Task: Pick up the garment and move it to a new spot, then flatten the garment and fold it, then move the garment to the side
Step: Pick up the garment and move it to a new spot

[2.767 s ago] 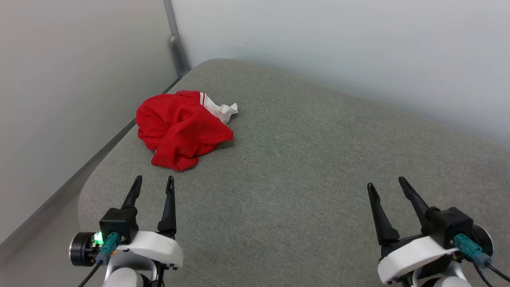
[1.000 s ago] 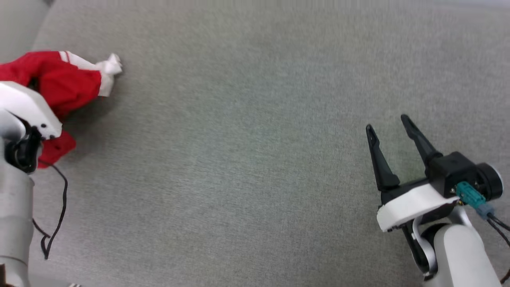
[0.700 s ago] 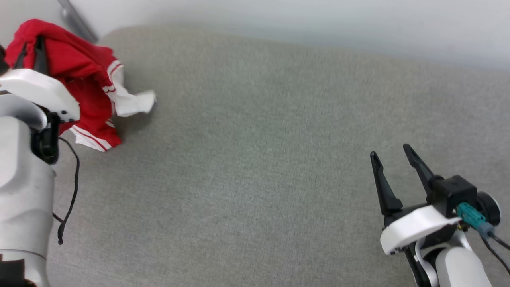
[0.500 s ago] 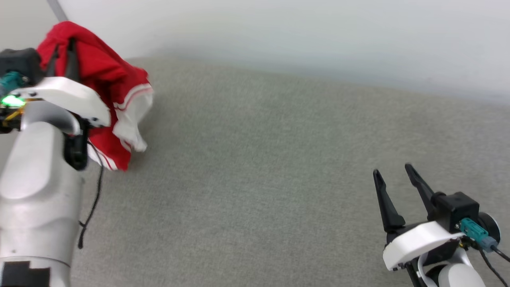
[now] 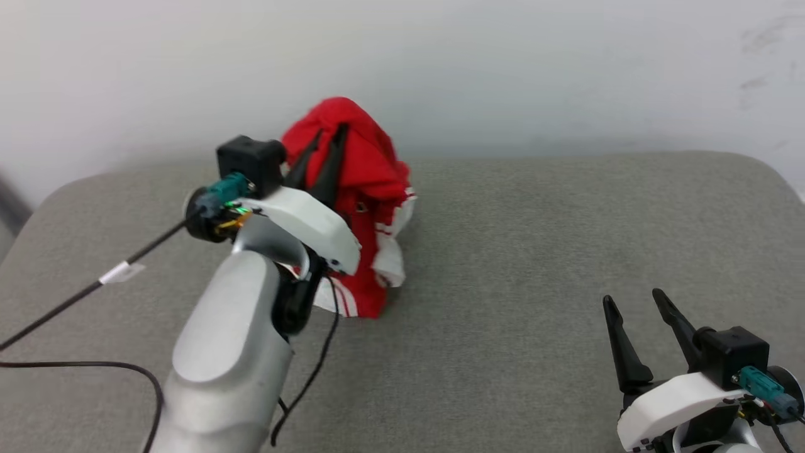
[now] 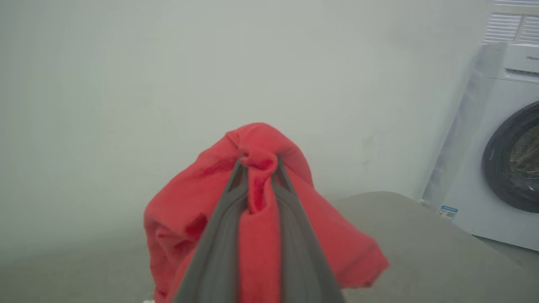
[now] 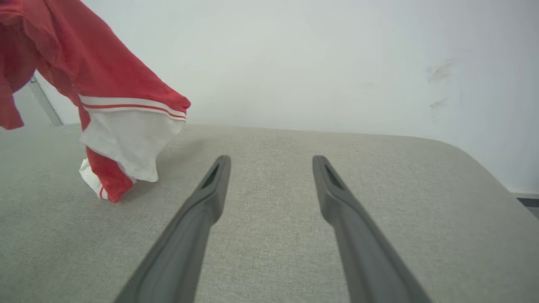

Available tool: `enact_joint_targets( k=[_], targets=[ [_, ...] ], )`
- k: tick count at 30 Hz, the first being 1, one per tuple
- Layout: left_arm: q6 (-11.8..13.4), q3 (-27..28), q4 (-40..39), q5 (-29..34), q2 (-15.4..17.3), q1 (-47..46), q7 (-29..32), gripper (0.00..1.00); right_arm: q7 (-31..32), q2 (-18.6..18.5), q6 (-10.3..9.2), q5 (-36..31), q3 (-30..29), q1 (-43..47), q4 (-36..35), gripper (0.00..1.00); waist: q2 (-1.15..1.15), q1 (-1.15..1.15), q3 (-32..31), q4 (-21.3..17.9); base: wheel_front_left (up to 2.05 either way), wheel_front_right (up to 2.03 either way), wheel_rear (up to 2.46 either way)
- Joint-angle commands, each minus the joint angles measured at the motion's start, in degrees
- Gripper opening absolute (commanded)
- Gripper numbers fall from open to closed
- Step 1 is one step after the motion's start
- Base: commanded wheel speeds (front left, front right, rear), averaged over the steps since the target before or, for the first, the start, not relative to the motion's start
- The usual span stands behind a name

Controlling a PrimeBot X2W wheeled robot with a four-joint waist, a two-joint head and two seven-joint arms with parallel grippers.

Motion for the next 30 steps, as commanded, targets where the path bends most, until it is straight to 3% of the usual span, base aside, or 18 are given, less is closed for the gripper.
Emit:
enact_joint_targets(
  k=[1, 8, 15, 16, 17, 18, 25, 30],
  targets=[
    [-0.15, -0.62, -0.84, -0.40, -0.33, 1.71, 0.43, 0.00, 0.08, 0.09, -0.04, 0.19, -0.14, 0.73, -0.41, 1.00, 0.00, 0.01, -0.06, -3.13, 0.00, 0.00, 0.00],
    [0.33, -5.32, -2.35, -2.52, -2.63, 12.47, 2.05, 0.00, 0.28, 0.10, -0.04, 0.87, -0.15, 1.18, -1.00, 1.00, 0.00, 0.01, 2.54, -6.48, 0.00, 0.00, 0.00],
    [0.24, -9.76, 2.22, -3.35, -3.11, 21.97, 4.07, 0.03, -1.15, 0.09, -0.04, 1.91, 0.28, -0.44, -0.14, 1.00, 0.00, 0.01, 5.70, -6.26, 0.00, 0.00, 0.00],
    [0.04, -10.15, 2.93, -3.58, -3.09, 22.89, 4.46, 0.34, -1.32, 0.09, -0.04, 1.91, 0.47, -0.50, 0.18, 1.00, 0.00, 0.01, 5.73, -6.03, 0.00, 0.00, 0.00],
    [-0.08, -10.56, 3.33, -3.78, -3.07, 23.58, 4.57, 0.59, -1.51, 0.10, -0.04, 2.09, 0.59, -0.56, 0.50, 1.00, 0.00, 0.01, 5.72, -5.74, 0.00, 0.00, 0.00],
    [-0.25, -10.87, 3.48, -3.70, -3.04, 23.82, 4.43, 1.00, -1.72, 0.10, -0.04, 2.08, 0.57, -0.65, 0.78, 1.00, 0.00, 0.01, 5.61, -5.36, 0.00, 0.00, 0.00],
    [-0.08, -10.78, -1.86, -1.63, -2.13, 22.08, -3.33, 1.00, -1.73, 0.08, -0.04, 1.46, -0.39, -0.49, 1.79, 1.00, 0.00, 0.01, 3.21, -1.64, 0.00, 0.00, 0.00],
    [2.70, -8.46, -6.51, -0.15, -0.38, 21.05, -7.07, 1.00, -1.19, 0.07, -0.04, 1.11, -1.20, 0.30, 1.56, 1.00, 0.00, 0.01, 1.11, 0.37, 0.00, 0.00, 0.00]
  ],
)
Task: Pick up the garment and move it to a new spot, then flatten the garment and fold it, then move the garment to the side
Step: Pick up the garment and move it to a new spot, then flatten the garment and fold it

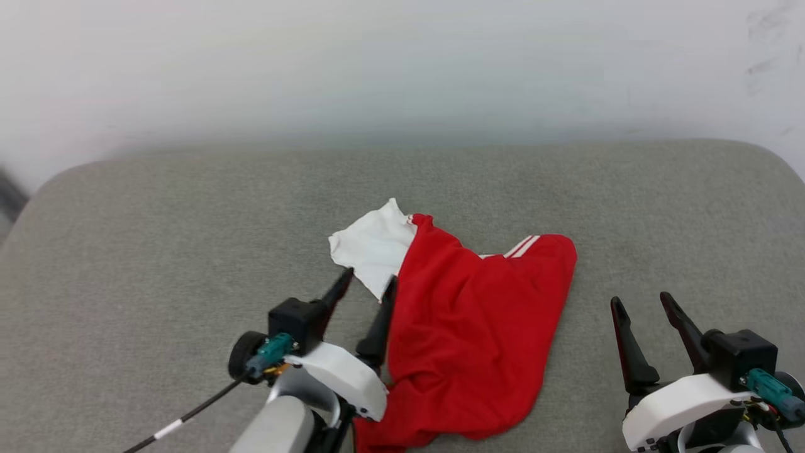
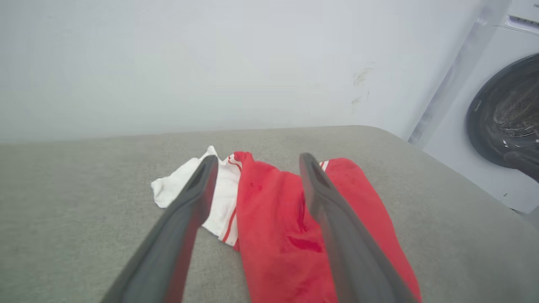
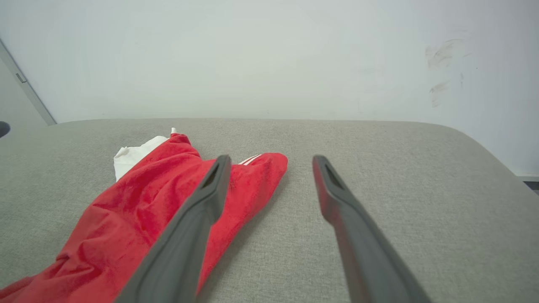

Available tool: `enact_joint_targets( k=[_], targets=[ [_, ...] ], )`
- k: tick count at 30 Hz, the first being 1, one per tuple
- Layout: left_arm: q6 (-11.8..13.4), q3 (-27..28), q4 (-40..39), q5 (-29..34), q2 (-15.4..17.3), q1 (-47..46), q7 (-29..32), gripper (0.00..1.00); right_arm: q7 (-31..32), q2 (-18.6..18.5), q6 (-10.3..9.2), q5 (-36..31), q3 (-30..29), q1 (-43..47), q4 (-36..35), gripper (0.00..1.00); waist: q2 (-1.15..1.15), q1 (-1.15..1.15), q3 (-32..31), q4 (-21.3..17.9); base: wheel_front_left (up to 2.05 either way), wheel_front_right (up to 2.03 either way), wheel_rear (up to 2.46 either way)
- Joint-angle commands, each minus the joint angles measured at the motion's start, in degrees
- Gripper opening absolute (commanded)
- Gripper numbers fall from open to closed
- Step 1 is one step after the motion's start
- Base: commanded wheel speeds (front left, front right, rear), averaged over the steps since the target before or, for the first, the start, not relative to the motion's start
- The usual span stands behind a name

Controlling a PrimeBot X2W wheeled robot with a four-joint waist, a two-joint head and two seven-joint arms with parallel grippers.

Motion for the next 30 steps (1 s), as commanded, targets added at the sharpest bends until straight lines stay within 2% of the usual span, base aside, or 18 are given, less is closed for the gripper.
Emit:
enact_joint_targets(
  k=[1, 5, 9, 16, 30],
  targets=[
    [1.16, 0.96, -0.73, 0.51, 0.96, -0.29, -0.54, 1.00, 0.25, 0.06, -0.04, -0.19, -0.26, 0.63, -0.32, 1.00, 0.00, 0.00, -1.11, 1.22, 0.00, 0.00, 0.00],
    [4.96, 4.16, -2.74, 1.00, 3.29, 1.47, -1.36, 1.00, 0.65, 0.06, -0.04, -0.34, -0.87, 1.16, -0.88, 1.00, 0.00, 0.00, -1.79, 1.75, 0.00, 0.00, 0.00],
    [7.33, 6.93, -4.05, 1.12, 6.26, 4.30, -1.82, 1.00, 0.99, 0.06, -0.04, -0.70, -1.22, 2.10, -1.33, 1.00, 0.00, 0.00, -2.58, 1.74, 0.00, 0.00, 0.00],
    [8.79, 7.99, -6.89, 0.47, 8.71, 9.48, -0.97, 1.00, 1.85, 0.07, -0.04, -1.14, -1.45, 3.90, -2.07, 1.00, 0.00, 0.00, -3.52, 1.12, 0.00, 0.00, 0.00],
    [10.23, 7.74, -9.78, -0.08, 8.65, 11.01, -0.50, 1.00, 3.09, 0.06, -0.05, -0.15, -2.45, 4.51, -2.68, 1.00, 0.00, 0.00, -3.67, 0.89, 0.00, 0.00, 0.00]
  ],
)
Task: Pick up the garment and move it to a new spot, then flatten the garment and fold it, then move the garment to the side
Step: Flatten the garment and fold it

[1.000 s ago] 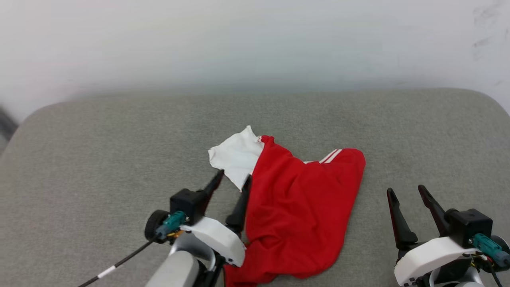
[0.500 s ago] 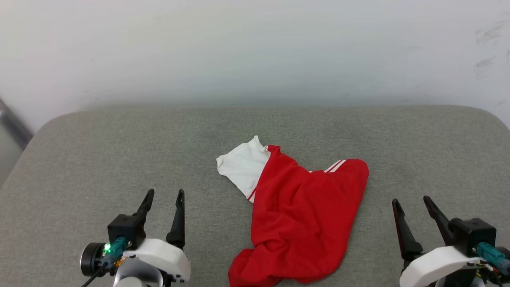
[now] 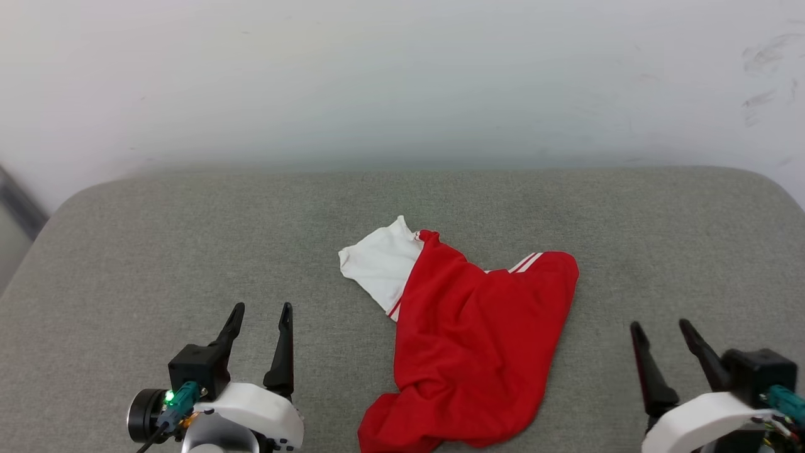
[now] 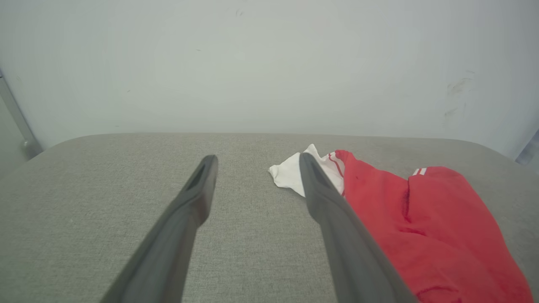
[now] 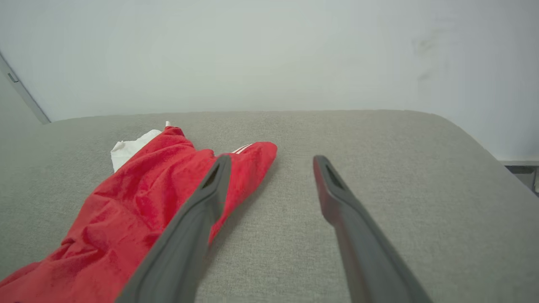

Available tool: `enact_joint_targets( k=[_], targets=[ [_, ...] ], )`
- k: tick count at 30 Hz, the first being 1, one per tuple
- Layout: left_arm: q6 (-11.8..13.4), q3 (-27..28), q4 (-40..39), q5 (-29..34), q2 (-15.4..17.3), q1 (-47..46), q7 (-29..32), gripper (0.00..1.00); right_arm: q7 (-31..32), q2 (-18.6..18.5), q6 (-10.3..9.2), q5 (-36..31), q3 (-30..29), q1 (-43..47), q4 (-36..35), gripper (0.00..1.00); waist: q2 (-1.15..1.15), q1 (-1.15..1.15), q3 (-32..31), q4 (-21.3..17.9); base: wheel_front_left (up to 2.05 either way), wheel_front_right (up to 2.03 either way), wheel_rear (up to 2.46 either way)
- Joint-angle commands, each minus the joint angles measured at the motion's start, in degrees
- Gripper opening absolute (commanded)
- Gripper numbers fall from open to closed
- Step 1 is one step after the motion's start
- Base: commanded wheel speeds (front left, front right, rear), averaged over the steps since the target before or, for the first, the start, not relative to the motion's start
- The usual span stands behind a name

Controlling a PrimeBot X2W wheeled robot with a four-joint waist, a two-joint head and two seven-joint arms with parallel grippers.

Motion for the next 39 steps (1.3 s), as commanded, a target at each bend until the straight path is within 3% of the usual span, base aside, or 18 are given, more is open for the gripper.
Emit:
enact_joint_targets(
  k=[1, 6, 11, 18, 26, 29, 30, 31, 32, 39],
  targets=[
    [0.32, 0.05, -0.24, -0.07, 0.20, 0.15, -0.18, 1.00, 0.52, 0.03, -0.06, 1.26, -0.62, 0.51, 0.51, 1.00, 0.00, 0.00, 0.10, 0.08, 0.00, 0.00, 0.00],
    [0.34, -0.60, -1.35, 0.47, -0.31, -1.23, -0.45, 1.00, 6.99, 0.04, -0.05, 3.51, -5.12, -3.43, 5.91, 1.00, 0.00, 0.00, 1.26, 1.43, 0.00, 0.00, 0.00],
    [-0.25, -1.88, -2.18, 1.00, -1.16, -3.25, -0.59, 1.00, 18.54, -0.14, -0.04, 5.40, -8.05, -10.26, 13.55, 1.00, 0.00, 0.00, 3.50, 4.26, 0.00, 0.00, 0.00],
    [-1.72, -3.19, -2.54, 1.71, -2.15, -6.97, -1.50, 1.00, 33.27, -3.18, -0.04, 7.90, -4.77, -20.42, 21.68, 1.00, 0.00, 0.00, 8.82, 8.72, 0.00, 0.00, 0.00],
    [-3.13, -3.90, -1.32, 2.28, -3.52, -9.85, -2.41, 1.00, 37.82, -5.29, -0.05, 10.40, 0.15, -26.27, 32.27, 1.00, 0.00, 0.00, 12.94, 12.27, 0.00, 0.00, 0.00],
    [-3.29, -3.79, -0.64, 2.40, -3.78, -10.15, -2.49, 1.00, 38.94, -4.24, -0.05, 11.44, 1.06, -25.64, 37.97, 1.00, 0.00, 0.00, 13.39, 12.76, 0.00, 0.00, 0.00],
    [-3.31, -3.73, -0.47, 2.40, -3.91, -10.11, -2.55, 1.00, 39.31, -3.90, -0.05, 11.84, 1.49, -25.48, 39.49, 0.68, 0.00, 0.00, 13.50, 12.83, 0.00, 0.00, 0.00],
    [-3.39, -3.71, -0.27, 2.45, -4.01, -10.07, -2.58, 1.00, 39.02, -3.59, -0.04, 12.22, 1.85, -25.54, 40.54, 0.16, 0.00, 0.00, 13.52, 12.83, 0.00, 0.00, 0.00],
    [-3.43, -3.61, -0.07, 2.50, -4.06, -9.96, -2.63, 1.00, 38.23, -3.45, -0.04, 12.57, 2.13, -25.71, 41.14, 0.00, 0.00, 0.00, 13.44, 12.77, 0.00, 0.00, 0.00],
    [-3.42, -2.91, 0.81, 2.51, -4.23, -8.49, -2.80, 1.00, 29.31, -8.43, -0.08, 10.54, 3.76, -31.17, 37.00, 0.00, 0.00, 0.00, 11.61, 10.59, 0.00, 0.00, 0.00]
  ],
)
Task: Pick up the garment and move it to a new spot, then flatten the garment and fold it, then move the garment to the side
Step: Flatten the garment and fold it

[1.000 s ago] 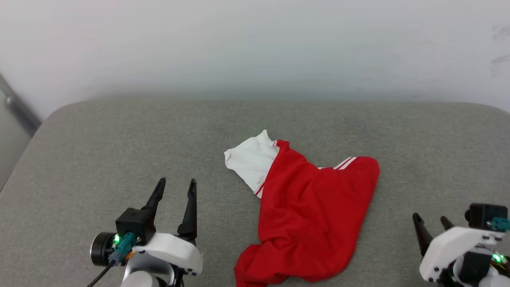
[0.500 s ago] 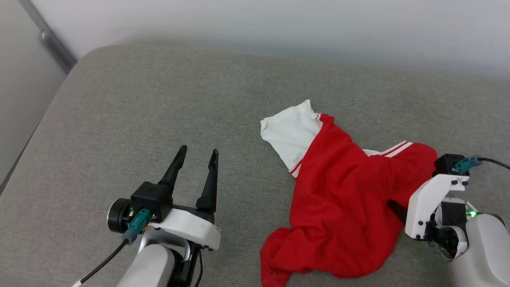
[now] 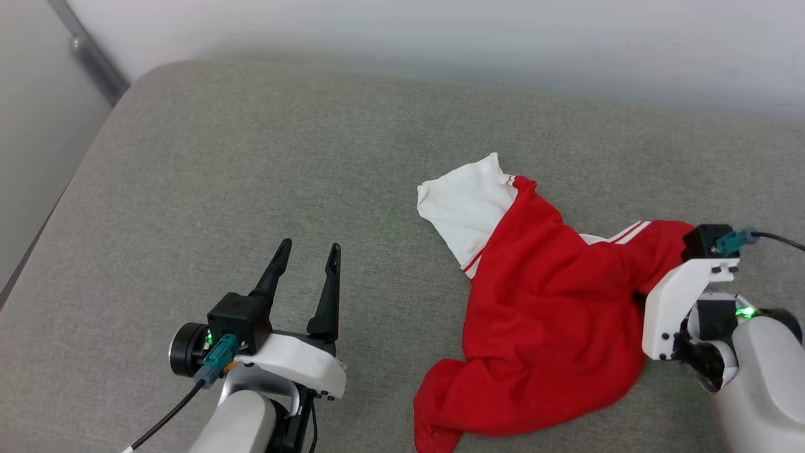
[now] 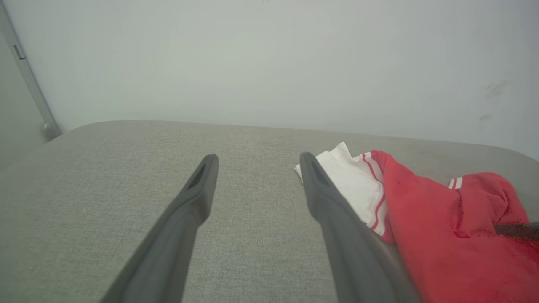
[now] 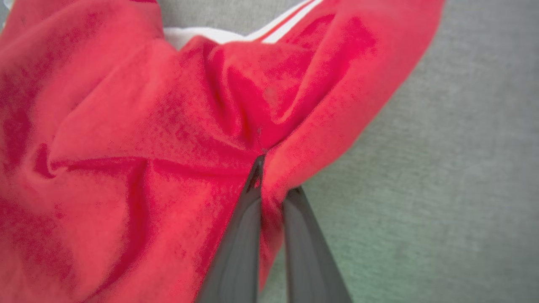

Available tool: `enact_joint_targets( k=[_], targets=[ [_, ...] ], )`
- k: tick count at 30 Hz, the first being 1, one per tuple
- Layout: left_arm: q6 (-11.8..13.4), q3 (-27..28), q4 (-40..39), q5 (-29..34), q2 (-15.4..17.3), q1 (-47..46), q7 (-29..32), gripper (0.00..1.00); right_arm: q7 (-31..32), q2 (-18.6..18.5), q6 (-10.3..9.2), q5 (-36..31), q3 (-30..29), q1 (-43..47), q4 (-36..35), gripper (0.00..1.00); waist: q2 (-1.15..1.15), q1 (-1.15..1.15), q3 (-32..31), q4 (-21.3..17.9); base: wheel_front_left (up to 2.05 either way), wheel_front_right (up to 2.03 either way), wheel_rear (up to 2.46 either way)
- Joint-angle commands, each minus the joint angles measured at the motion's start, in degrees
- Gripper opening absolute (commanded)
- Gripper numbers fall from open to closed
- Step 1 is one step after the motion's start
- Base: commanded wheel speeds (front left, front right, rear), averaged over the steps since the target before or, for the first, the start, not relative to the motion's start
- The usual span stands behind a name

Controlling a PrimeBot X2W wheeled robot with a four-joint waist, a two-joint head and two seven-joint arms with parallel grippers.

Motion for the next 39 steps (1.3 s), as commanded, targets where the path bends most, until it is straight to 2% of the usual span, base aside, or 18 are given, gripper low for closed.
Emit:
enact_joint_targets(
  k=[1, 5, 9, 13, 17, 18, 19, 20, 24, 32, 39],
  targets=[
    [-0.14, 0.18, 0.10, 0.37, -0.07, 0.50, -0.36, 1.00, -1.15, -1.66, -0.10, -1.19, -0.02, -1.21, -0.90, 0.00, 0.00, 0.00, -1.06, -1.10, 0.00, 0.00, 0.00],
    [-0.05, 0.40, 0.51, 0.21, 0.03, 1.79, -0.40, 1.00, -2.78, -3.20, -0.09, -3.85, -0.70, -1.12, -5.48, 0.00, 0.00, 0.00, -3.25, -3.25, 0.00, 0.00, 0.00],
    [0.38, 0.52, 0.40, 0.00, -0.07, 3.08, -0.35, 1.00, -1.39, -4.38, -0.10, -6.26, -4.90, 3.41, -10.95, 0.00, 0.00, 0.00, -4.95, -5.51, 0.00, 0.00, 0.00],
    [0.56, 0.69, 0.37, -0.28, 0.06, 4.37, -0.33, 1.00, 0.41, -2.11, -0.09, -7.54, -11.40, 11.17, -13.49, 0.00, 0.00, 0.00, -6.16, -7.20, 0.00, 0.00, 0.00],
    [0.86, 0.59, 0.22, -0.56, 0.15, 5.11, -0.21, 1.00, 0.98, 1.18, -0.08, -8.09, -17.79, 18.97, -11.41, 0.00, 0.00, 0.00, -6.58, -7.98, 0.00, 0.00, 0.00],
    [0.89, 0.56, 0.19, -0.59, 0.19, 5.27, -0.04, 1.00, 0.43, 2.37, -0.08, -7.96, -18.84, 20.09, -10.74, 0.22, 0.00, 0.00, -6.61, -8.08, 0.00, 0.00, 0.00],
    [0.89, 0.58, 0.13, -0.76, 0.27, 5.47, 0.00, 1.00, -0.24, 3.36, -0.08, -7.69, -19.72, 20.96, -10.07, 0.55, 0.00, 0.00, -6.60, -8.17, 0.00, 0.00, 0.00],
    [0.94, 0.61, 0.11, -0.86, 0.46, 5.70, 0.20, 1.00, -1.73, 4.35, -0.08, -7.27, -20.48, 21.86, -9.70, 1.00, 0.00, 0.00, -6.59, -8.24, 0.00, 0.00, 0.00],
    [1.60, 0.82, -0.16, -1.12, 0.94, 6.50, 0.67, 1.00, -8.72, 6.13, -0.08, -5.38, -21.22, 23.00, -10.84, 1.00, 0.00, 0.00, -7.15, -8.40, 0.00, 0.00, 0.00],
    [2.88, 1.75, -0.65, -2.05, 2.04, 9.38, 1.50, 1.00, -26.21, 6.71, -0.07, -5.39, -19.09, 25.48, -19.53, 1.00, 0.00, 0.00, -9.70, -8.68, 0.00, 0.00, 0.00],
    [3.60, 1.94, -1.13, -2.18, 3.12, 11.04, 2.41, 1.00, -32.27, 7.02, -0.07, -6.76, -14.60, 28.05, -26.93, 1.00, 0.00, 0.00, -11.05, -8.94, 0.00, 0.00, 0.00]
  ],
)
